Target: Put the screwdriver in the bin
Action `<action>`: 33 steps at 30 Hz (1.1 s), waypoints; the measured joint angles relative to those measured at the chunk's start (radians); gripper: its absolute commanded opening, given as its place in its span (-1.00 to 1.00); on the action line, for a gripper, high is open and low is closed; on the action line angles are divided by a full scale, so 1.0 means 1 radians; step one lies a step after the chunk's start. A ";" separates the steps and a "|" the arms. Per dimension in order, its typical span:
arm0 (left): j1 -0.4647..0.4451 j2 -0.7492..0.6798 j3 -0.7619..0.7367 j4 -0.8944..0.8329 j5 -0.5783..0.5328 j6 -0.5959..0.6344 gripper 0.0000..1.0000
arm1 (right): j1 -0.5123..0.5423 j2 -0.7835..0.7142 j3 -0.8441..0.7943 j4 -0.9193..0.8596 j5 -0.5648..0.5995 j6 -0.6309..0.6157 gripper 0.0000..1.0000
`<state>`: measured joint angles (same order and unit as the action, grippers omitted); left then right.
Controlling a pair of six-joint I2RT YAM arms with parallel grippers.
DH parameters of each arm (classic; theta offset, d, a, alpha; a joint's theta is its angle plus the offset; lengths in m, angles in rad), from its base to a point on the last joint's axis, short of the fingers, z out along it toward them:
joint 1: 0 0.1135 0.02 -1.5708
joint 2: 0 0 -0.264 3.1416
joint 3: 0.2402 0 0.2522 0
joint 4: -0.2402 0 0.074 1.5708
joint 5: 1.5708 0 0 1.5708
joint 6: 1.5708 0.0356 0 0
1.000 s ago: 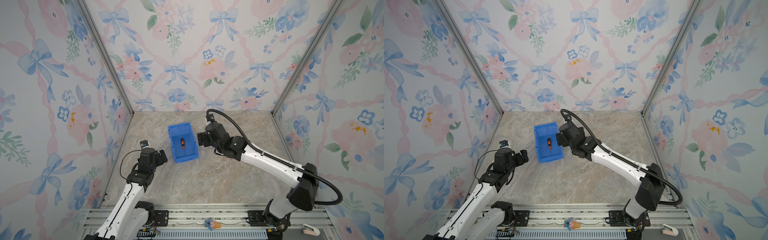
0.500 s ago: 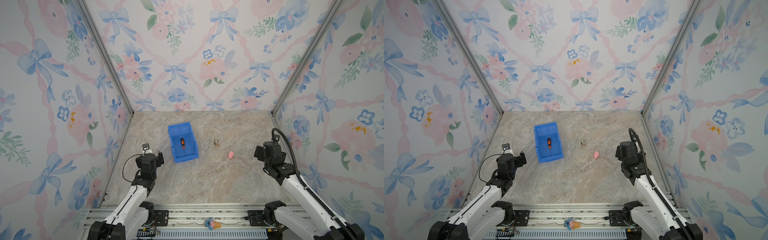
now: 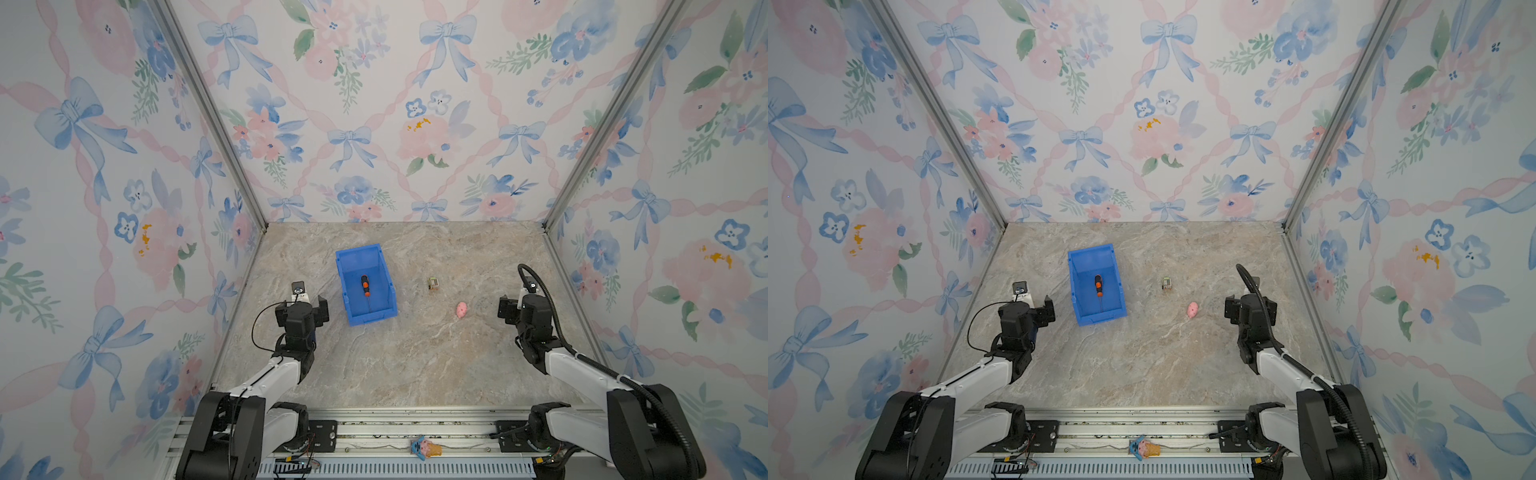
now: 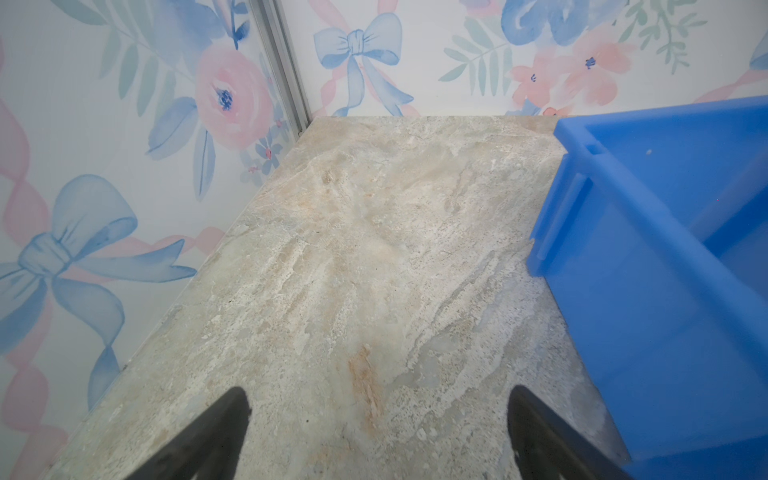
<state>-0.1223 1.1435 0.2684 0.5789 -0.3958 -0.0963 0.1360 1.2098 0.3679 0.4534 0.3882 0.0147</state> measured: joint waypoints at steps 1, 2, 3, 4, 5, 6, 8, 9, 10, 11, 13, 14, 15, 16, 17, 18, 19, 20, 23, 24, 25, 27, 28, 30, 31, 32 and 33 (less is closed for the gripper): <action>0.000 0.006 -0.002 0.013 0.003 0.000 0.95 | -0.003 0.017 0.000 0.021 -0.007 -0.001 0.93; 0.000 0.012 -0.003 0.023 0.004 0.000 0.95 | -0.006 0.032 0.000 0.039 -0.013 -0.001 0.94; 0.000 0.019 -0.005 0.032 0.010 0.000 0.95 | -0.011 0.048 0.000 0.059 -0.020 -0.002 0.94; 0.000 0.027 -0.005 0.041 0.012 0.000 0.95 | -0.016 0.063 0.000 0.078 -0.026 -0.002 0.93; 0.000 0.034 -0.006 0.049 0.016 0.000 0.95 | -0.018 0.074 0.000 0.091 -0.032 -0.002 0.94; 0.000 0.043 -0.006 0.059 0.019 0.003 0.95 | -0.020 0.085 0.000 0.104 -0.039 -0.005 0.93; 0.001 0.063 -0.008 0.083 0.023 0.008 0.95 | -0.024 0.109 0.004 0.129 -0.051 -0.008 0.93; 0.003 0.078 -0.008 0.101 0.025 0.011 0.95 | -0.025 0.123 0.008 0.143 -0.057 -0.009 0.94; 0.005 0.092 -0.008 0.113 0.027 0.012 0.95 | -0.025 0.138 0.013 0.154 -0.063 -0.009 0.93; 0.006 0.105 -0.008 0.124 0.029 0.015 0.95 | -0.025 0.149 0.018 0.163 -0.069 -0.011 0.94; 0.011 0.133 -0.008 0.158 0.035 0.020 0.95 | -0.028 0.171 0.027 0.187 -0.078 -0.012 0.94; 0.012 0.145 -0.008 0.173 0.039 0.023 0.95 | -0.031 0.179 0.029 0.199 -0.082 -0.012 0.93; 0.015 0.161 -0.008 0.194 0.045 0.027 0.95 | -0.032 0.190 0.029 0.215 -0.083 -0.012 0.94; 0.017 0.177 -0.008 0.215 0.047 0.032 0.95 | -0.033 0.203 0.029 0.231 -0.084 -0.012 0.93; 0.019 0.190 -0.008 0.232 0.053 0.036 0.95 | -0.034 0.216 0.029 0.244 -0.087 -0.012 0.94; 0.022 0.204 -0.008 0.252 0.058 0.040 0.95 | -0.035 0.228 0.030 0.253 -0.090 -0.012 0.94; 0.025 0.217 -0.007 0.270 0.064 0.045 0.95 | -0.036 0.242 0.030 0.265 -0.090 -0.011 0.94; 0.026 0.229 -0.007 0.288 0.068 0.046 0.95 | -0.037 0.251 0.031 0.274 -0.090 -0.011 0.94; 0.035 0.262 -0.005 0.341 0.085 0.050 0.95 | -0.037 0.279 0.031 0.293 -0.095 -0.012 0.94; 0.038 0.275 -0.005 0.364 0.092 0.050 0.95 | -0.037 0.285 0.031 0.301 -0.097 -0.011 0.94; 0.038 0.289 -0.005 0.386 0.098 0.050 0.95 | -0.037 0.289 0.031 0.307 -0.097 -0.011 0.94; 0.039 0.312 -0.006 0.423 0.102 0.050 0.95 | -0.038 0.294 0.031 0.323 -0.098 -0.011 0.94; 0.039 0.325 -0.006 0.443 0.106 0.050 0.95 | -0.039 0.296 0.031 0.332 -0.102 -0.011 0.94; 0.039 0.340 -0.008 0.473 0.109 0.050 0.95 | -0.043 0.299 0.031 0.349 -0.110 -0.008 0.94; 0.039 0.348 -0.009 0.489 0.110 0.049 0.95 | -0.046 0.304 0.031 0.362 -0.113 -0.008 0.93; 0.039 0.353 -0.010 0.502 0.110 0.049 0.95 | -0.049 0.311 0.031 0.378 -0.117 -0.008 0.94; 0.039 0.358 -0.010 0.512 0.113 0.049 0.95 | -0.051 0.319 0.031 0.391 -0.120 -0.008 0.94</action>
<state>-0.0834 1.5013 0.2584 1.0912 -0.2832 -0.0471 0.0853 1.5284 0.3985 0.8448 0.2684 0.0071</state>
